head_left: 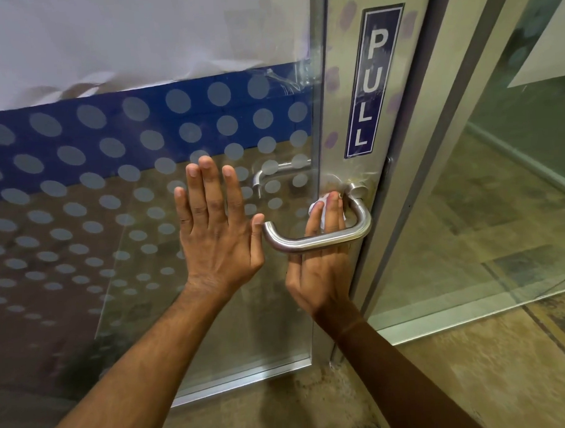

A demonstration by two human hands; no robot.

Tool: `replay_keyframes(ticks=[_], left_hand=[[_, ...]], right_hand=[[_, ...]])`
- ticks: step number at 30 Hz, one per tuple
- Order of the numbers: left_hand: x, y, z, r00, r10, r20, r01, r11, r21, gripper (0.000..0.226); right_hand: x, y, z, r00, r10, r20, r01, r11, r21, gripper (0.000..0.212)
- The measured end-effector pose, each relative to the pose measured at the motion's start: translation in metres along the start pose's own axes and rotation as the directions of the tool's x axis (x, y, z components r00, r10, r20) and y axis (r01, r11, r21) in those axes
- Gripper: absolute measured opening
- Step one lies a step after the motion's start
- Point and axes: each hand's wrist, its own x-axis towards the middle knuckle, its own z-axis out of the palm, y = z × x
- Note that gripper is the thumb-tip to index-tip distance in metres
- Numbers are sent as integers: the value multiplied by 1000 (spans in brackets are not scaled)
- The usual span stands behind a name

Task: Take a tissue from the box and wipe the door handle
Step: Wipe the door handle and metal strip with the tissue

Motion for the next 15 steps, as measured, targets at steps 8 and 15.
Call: replay_keyframes(ticks=[8, 15], left_hand=[[0, 0, -2, 1000, -2, 9, 2, 1000, 2, 96], [0, 0, -2, 1000, -4, 9, 4, 1000, -7, 98]], right_hand=[[-12, -1, -7, 999, 32, 27, -34, 997, 71, 70], [-7, 4, -7, 998, -8, 55, 7, 1000, 23, 60]])
